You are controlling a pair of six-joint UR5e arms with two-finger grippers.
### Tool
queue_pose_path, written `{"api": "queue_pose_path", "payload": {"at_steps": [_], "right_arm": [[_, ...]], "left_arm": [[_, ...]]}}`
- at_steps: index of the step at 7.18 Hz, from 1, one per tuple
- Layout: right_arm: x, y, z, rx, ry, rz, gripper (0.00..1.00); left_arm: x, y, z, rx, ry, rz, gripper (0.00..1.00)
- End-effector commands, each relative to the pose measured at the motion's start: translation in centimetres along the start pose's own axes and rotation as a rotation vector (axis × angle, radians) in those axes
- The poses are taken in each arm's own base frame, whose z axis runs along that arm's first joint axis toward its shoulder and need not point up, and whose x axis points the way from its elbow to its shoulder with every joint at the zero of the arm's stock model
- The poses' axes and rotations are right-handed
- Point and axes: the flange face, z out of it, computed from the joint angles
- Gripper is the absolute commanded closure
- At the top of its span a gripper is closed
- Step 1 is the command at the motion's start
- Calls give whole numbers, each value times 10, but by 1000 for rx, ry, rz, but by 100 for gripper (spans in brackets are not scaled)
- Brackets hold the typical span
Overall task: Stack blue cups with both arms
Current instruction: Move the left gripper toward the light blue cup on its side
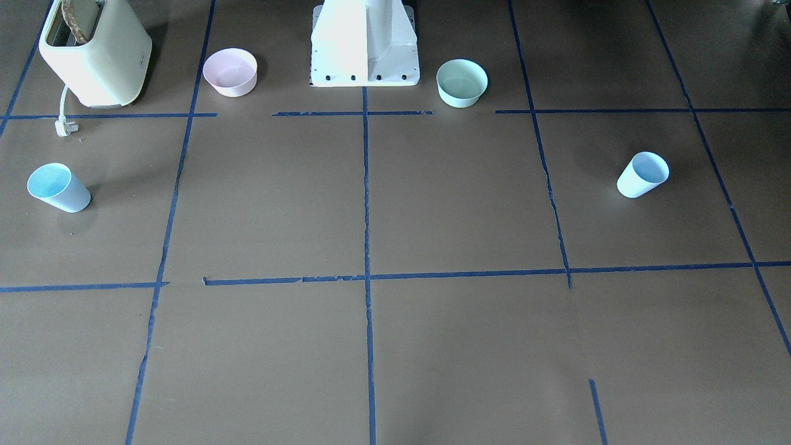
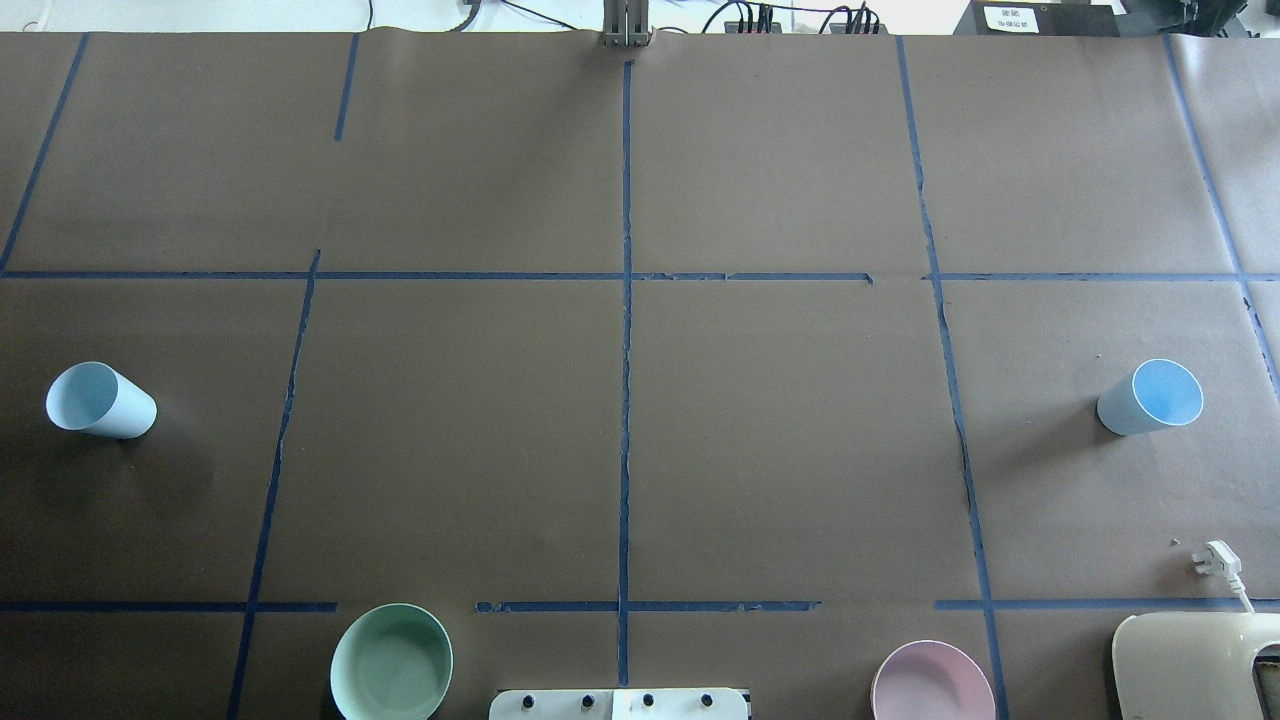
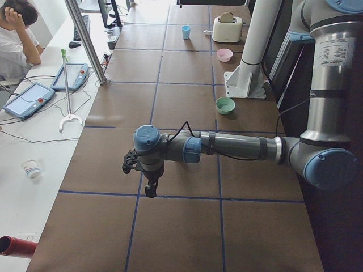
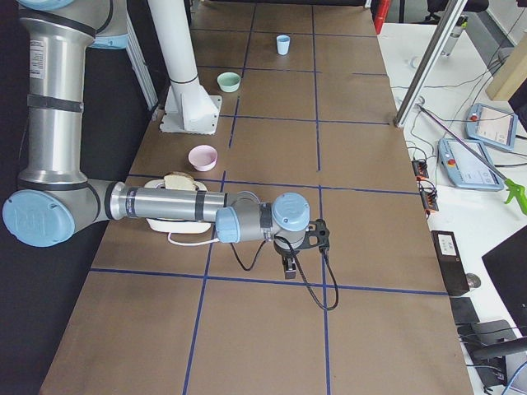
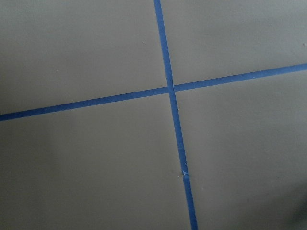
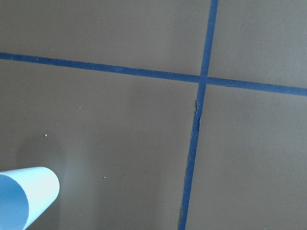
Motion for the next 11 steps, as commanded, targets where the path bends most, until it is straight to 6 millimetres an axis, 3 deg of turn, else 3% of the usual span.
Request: {"api": "queue_pose_path", "payload": {"at_steps": [1, 7, 11], "right_arm": [[2, 1, 1, -1, 22, 0, 0], [0, -2, -4, 10, 54, 63, 0], [-2, -3, -4, 10, 49, 61, 0]], "left_arm": [[4, -16, -5, -16, 13, -8, 0], [5, -12, -3, -19, 12, -11, 0], [4, -9, 10, -36, 76, -23, 0]]}}
